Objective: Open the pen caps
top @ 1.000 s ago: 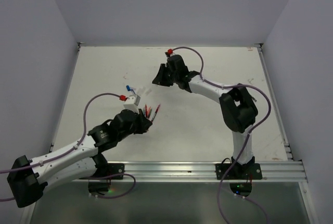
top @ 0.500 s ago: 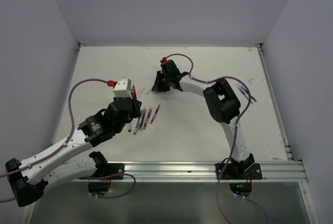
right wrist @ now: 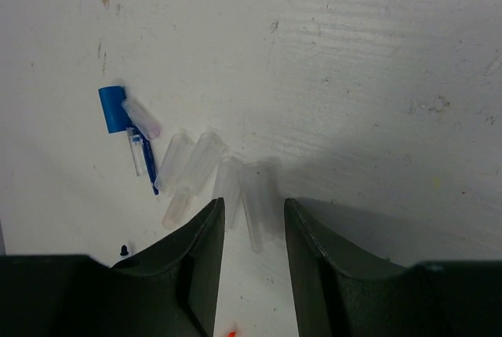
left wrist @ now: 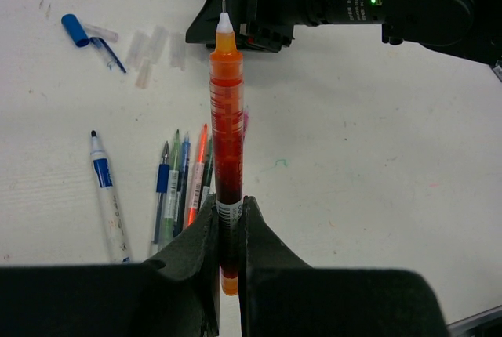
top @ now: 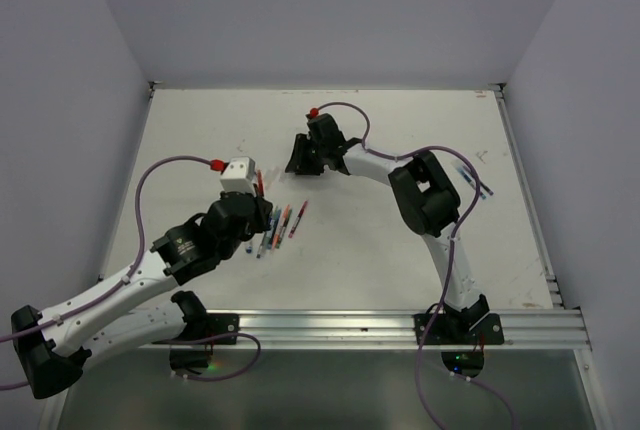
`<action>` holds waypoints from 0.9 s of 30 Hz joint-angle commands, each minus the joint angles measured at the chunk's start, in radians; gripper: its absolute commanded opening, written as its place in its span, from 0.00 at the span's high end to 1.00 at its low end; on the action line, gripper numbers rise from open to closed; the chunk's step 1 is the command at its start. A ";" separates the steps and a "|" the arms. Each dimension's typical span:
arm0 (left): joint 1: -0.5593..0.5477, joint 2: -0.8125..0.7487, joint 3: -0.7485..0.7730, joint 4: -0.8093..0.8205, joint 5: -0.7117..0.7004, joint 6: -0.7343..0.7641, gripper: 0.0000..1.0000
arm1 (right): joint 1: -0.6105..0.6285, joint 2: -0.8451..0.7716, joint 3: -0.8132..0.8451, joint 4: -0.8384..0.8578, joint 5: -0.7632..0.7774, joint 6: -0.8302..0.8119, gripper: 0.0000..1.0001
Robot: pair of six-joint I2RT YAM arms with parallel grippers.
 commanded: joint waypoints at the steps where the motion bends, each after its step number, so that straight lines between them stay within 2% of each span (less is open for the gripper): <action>1: -0.001 -0.011 -0.007 0.016 0.020 0.009 1.00 | -0.001 0.018 0.026 -0.035 0.016 -0.002 0.59; 6: -0.001 -0.017 -0.021 0.036 0.049 0.015 1.00 | -0.001 -0.004 -0.020 -0.011 0.014 -0.004 0.59; 10: -0.001 0.033 -0.027 0.092 0.147 0.043 1.00 | -0.004 -0.060 -0.058 0.006 0.023 -0.008 0.59; 16: -0.001 0.145 -0.085 0.243 0.276 0.026 1.00 | -0.067 -0.291 -0.216 0.018 0.066 -0.021 0.52; 21: -0.001 0.288 -0.088 0.339 0.350 0.025 1.00 | -0.129 -0.507 -0.276 -0.150 0.176 -0.132 0.50; 22: -0.003 0.311 -0.088 0.367 0.365 0.023 1.00 | -0.139 -0.540 -0.280 -0.179 0.225 -0.161 0.45; 23: -0.003 0.355 -0.087 0.378 0.373 0.023 1.00 | -0.149 -0.567 -0.288 -0.228 0.249 -0.171 0.29; 25: -0.004 0.395 -0.082 0.401 0.388 0.022 1.00 | -0.188 -0.642 -0.322 -0.262 0.276 -0.179 0.11; 26: -0.004 0.433 -0.076 0.407 0.393 0.022 1.00 | -0.210 -0.661 -0.360 -0.270 0.234 -0.176 0.01; 27: -0.006 0.455 -0.073 0.410 0.396 0.022 1.00 | -0.236 -0.702 -0.381 -0.267 0.206 -0.174 0.01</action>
